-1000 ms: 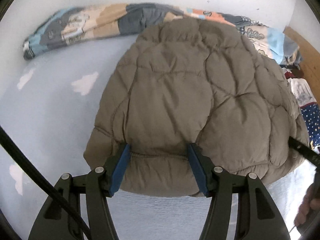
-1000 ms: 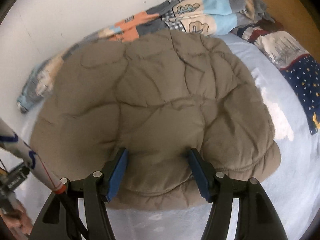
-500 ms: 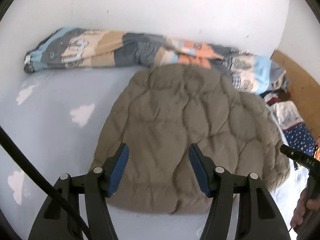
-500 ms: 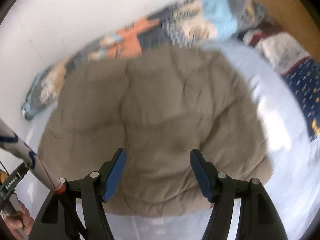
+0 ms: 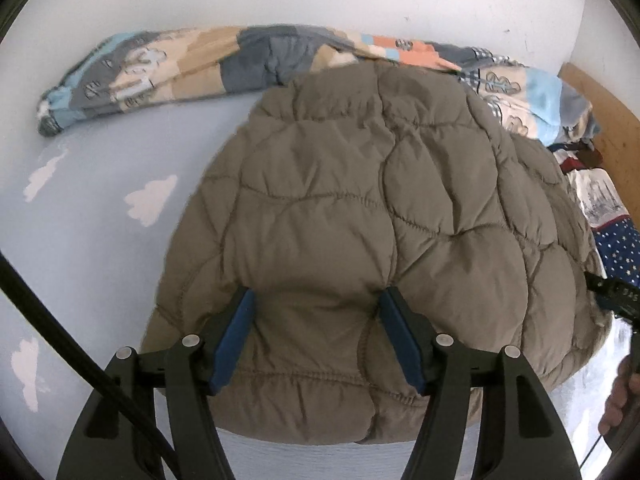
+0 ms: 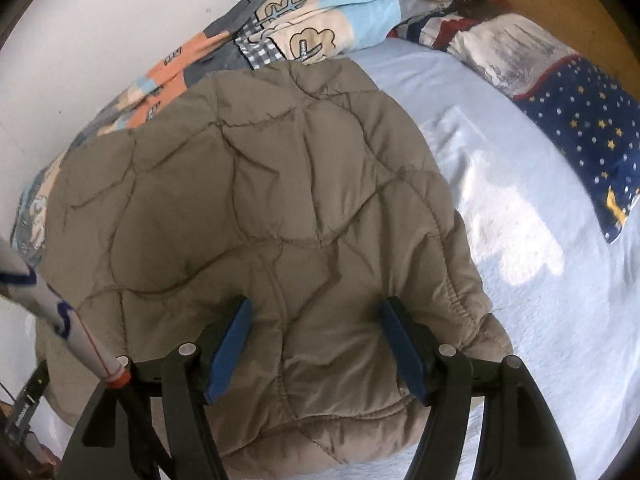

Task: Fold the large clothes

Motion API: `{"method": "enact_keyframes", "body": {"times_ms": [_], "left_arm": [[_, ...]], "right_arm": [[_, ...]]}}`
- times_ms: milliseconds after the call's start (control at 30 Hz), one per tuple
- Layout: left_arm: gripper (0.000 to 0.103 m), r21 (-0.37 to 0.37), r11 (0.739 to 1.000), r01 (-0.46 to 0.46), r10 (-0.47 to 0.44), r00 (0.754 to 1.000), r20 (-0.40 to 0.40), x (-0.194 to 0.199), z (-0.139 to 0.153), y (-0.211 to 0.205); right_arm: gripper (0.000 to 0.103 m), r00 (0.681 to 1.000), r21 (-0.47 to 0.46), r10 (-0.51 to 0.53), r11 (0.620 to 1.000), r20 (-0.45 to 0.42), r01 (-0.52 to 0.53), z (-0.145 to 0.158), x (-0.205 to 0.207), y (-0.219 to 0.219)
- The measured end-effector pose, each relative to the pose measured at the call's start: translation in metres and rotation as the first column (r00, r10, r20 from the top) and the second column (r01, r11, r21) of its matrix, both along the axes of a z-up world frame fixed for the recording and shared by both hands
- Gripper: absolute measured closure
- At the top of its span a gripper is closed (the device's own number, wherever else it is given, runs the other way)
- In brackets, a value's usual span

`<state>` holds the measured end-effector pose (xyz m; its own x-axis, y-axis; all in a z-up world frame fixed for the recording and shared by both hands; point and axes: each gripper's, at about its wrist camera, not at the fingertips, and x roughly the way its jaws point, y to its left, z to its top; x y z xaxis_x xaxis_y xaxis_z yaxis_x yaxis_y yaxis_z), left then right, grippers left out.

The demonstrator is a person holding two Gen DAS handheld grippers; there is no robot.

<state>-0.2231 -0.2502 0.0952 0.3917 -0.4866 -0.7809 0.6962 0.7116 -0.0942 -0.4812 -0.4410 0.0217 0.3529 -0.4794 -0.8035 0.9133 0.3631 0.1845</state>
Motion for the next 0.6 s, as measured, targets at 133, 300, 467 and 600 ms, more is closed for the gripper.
{"method": "enact_keyframes", "body": {"times_ms": [133,300,467,600], "left_arm": [[0.038,-0.044,0.999,0.004,0.001,0.994,0.112,-0.016,0.018,0.002],[0.038,-0.027,0.999,0.039,-0.036,0.994,0.108,-0.023,0.011,-0.008],[0.038,0.01,0.999,0.041,-0.042,0.992,0.122,-0.026,0.0,-0.015],[0.036,0.039,0.998,0.045,-0.051,0.986,0.16,-0.031,-0.005,-0.019]], "right_arm": [[0.03,0.998,-0.176,0.056,0.983,0.022,-0.051,0.034,0.015,0.026],[0.03,0.971,-0.237,0.231,0.949,0.062,-0.211,0.042,0.051,0.059],[0.031,0.954,-0.2,0.301,0.934,-0.007,-0.296,0.019,0.081,0.072],[0.03,0.953,-0.169,0.303,0.938,-0.034,-0.304,0.008,0.087,0.067]]}}
